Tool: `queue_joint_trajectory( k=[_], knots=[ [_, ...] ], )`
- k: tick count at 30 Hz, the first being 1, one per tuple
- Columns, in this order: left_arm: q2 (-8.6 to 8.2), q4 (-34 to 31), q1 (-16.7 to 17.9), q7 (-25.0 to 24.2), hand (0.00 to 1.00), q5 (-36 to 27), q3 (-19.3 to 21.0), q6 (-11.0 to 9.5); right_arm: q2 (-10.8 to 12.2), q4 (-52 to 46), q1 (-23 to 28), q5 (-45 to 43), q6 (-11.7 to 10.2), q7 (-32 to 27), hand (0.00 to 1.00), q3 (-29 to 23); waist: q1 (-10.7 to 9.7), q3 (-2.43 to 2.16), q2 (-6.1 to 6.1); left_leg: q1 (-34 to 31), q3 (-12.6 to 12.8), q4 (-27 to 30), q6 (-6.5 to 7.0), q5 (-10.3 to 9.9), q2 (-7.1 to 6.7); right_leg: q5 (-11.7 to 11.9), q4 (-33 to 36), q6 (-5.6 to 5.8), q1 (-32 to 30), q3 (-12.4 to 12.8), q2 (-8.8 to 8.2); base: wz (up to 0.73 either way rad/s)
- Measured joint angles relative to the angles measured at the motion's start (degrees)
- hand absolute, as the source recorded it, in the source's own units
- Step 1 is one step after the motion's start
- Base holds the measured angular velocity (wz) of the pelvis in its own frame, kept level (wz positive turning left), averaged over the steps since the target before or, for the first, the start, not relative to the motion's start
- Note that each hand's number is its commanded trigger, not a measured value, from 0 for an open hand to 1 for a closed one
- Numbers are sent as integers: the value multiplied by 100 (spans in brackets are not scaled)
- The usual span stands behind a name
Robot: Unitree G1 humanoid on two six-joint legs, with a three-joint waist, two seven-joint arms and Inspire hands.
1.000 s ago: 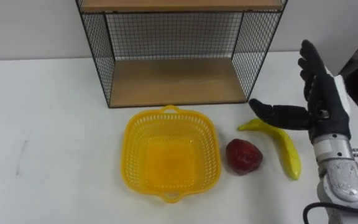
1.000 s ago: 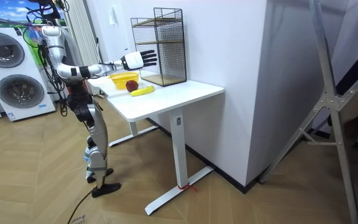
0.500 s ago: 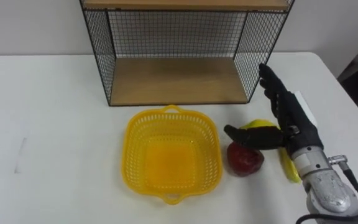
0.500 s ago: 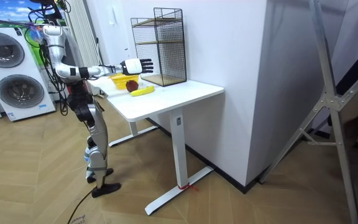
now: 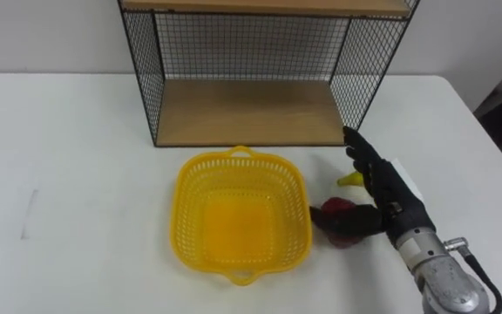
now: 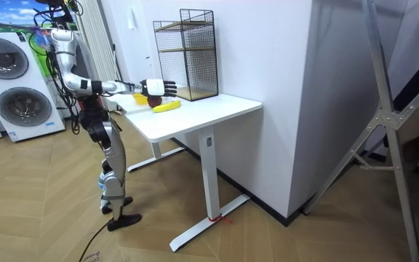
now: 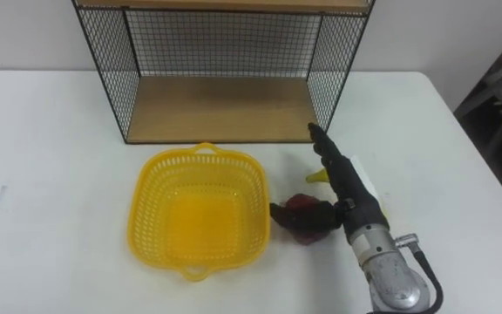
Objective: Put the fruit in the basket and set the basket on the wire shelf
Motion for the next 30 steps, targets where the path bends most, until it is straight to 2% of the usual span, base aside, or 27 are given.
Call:
queue_joint_trajectory(
  k=[4,20,30],
  knots=[
    [22,4,32,1,0,-4,-78,2,0,30,159,27,0,3,0,28,-8,-29,36,18,4,25,5,3,-7,0,0,0,23,19,-12,1],
    [27,6,54,29,0,-10,-82,10,0,34,381,30,0,-13,0,27,-24,-5,72,14,0,-2,11,7,-10,5,8,0,19,18,-13,0],
    [34,42,-146,25,0,-7,-77,10,35,188,409,-276,-58,-108,0,36,-40,10,71,-1,-58,-21,11,7,-13,6,-2,1,8,-34,-13,2]
  ],
)
